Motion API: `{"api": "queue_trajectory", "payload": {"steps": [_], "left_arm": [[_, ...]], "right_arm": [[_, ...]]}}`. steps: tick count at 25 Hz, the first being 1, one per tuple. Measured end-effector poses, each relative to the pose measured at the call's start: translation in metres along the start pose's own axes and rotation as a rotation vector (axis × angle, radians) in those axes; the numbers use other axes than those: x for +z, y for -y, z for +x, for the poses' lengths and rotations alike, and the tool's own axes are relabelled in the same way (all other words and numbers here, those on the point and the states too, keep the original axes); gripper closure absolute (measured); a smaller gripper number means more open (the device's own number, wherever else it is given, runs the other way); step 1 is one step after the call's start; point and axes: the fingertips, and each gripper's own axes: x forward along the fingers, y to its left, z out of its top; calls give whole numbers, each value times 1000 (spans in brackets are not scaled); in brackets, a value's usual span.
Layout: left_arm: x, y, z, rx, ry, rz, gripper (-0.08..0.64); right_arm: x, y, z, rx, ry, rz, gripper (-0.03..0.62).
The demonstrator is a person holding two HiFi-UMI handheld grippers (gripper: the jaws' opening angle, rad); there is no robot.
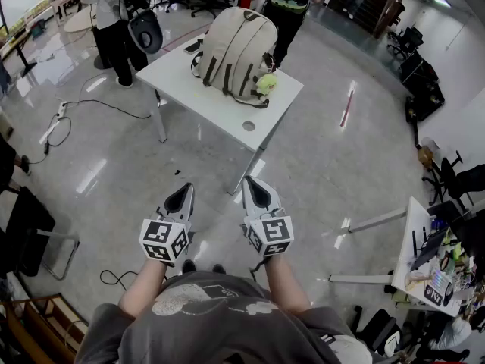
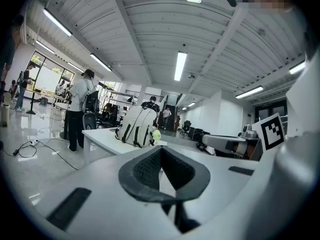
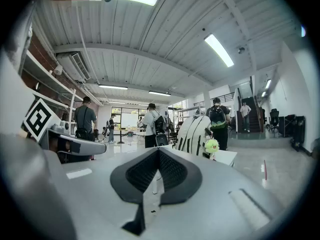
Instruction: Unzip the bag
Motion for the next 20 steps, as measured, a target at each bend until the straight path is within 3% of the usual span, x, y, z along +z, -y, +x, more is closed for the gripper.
{"api": "queue_trajectory", "payload": {"steps": [15, 20], "left_arm": [[-1, -13, -13, -7, -9, -2, 555], [-3, -20, -12, 4, -6, 11, 555]], "right_arm": [[-6, -18, 2, -10, -14, -12, 598], [-1, -14, 0, -31, 53, 64, 597]]}}
